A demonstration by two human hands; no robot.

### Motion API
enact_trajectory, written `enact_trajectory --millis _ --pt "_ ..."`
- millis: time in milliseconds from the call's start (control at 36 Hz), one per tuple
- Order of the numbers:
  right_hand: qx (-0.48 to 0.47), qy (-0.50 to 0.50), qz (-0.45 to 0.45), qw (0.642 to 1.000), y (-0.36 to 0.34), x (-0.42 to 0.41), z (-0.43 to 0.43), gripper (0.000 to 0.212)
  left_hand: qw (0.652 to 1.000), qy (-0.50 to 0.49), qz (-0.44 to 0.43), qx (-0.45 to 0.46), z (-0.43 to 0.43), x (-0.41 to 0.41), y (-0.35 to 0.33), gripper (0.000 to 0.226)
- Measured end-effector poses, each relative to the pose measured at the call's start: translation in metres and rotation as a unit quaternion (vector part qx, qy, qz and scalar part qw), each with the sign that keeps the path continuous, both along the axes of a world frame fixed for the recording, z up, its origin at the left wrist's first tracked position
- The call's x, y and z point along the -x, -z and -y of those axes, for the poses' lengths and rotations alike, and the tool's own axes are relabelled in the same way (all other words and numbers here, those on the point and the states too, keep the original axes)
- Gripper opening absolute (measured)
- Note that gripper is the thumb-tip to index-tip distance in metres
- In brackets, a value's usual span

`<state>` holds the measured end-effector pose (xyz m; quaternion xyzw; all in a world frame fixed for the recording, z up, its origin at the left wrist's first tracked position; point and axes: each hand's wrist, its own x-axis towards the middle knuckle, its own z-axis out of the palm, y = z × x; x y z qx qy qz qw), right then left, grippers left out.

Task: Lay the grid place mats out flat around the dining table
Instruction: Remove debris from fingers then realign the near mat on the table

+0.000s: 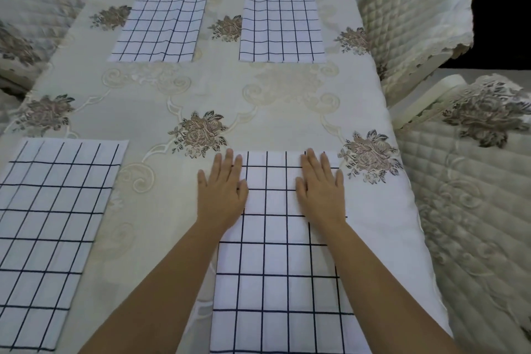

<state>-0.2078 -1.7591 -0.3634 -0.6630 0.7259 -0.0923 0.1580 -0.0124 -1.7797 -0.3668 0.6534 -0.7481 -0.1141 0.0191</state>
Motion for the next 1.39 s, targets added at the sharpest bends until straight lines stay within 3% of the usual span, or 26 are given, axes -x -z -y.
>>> enact_trajectory --millis 111,278,444,528,611,722,972,1083,1167,1250,1389 --pt "-0.015 0.041 -0.002 0.999 -0.001 0.026 -0.011 0.059 0.998 -0.064 0.007 -0.017 -0.007 -0.015 0.002 0.075" --pt "-0.019 0.121 0.077 0.990 -0.016 0.025 -0.030 0.053 0.995 -0.100 0.003 -0.029 -0.043 0.000 -0.014 0.078" --pt "0.017 0.016 -0.018 1.000 -0.024 -0.045 -0.092 0.053 0.999 0.015 0.016 0.041 -0.113 0.030 -0.005 0.050" --pt "-0.006 -0.021 -0.027 0.999 -0.019 -0.075 -0.121 0.048 0.999 0.021 0.029 0.031 -0.142 0.030 0.011 0.064" --pt "-0.027 -0.037 -0.031 0.998 -0.010 -0.079 -0.140 0.049 0.999 0.005 0.005 0.037 -0.160 0.023 0.011 0.054" --pt "0.015 -0.069 -0.039 0.997 -0.003 -0.057 -0.153 0.051 0.999 -0.009 -0.018 0.031 -0.173 0.008 0.000 0.049" --pt "0.013 0.042 -0.055 0.998 -0.003 -0.008 -0.177 0.054 0.999 -0.029 -0.008 0.021 -0.199 -0.046 0.009 0.060" --pt "0.013 0.070 -0.081 0.994 -0.011 -0.023 -0.182 0.055 0.998 -0.036 -0.007 0.056 -0.200 -0.039 0.009 0.052" --pt "0.050 0.037 -0.061 0.996 -0.014 -0.053 -0.192 0.051 0.995 0.012 -0.020 0.094 -0.205 -0.024 0.004 0.055" --pt "0.026 -0.010 -0.043 0.999 -0.009 -0.074 -0.208 0.052 0.994 0.074 -0.015 0.083 -0.218 -0.019 0.012 0.054" --pt "0.027 -0.017 -0.058 0.998 0.001 -0.052 -0.220 0.054 0.996 0.062 -0.027 0.054 -0.230 -0.035 0.020 0.056"
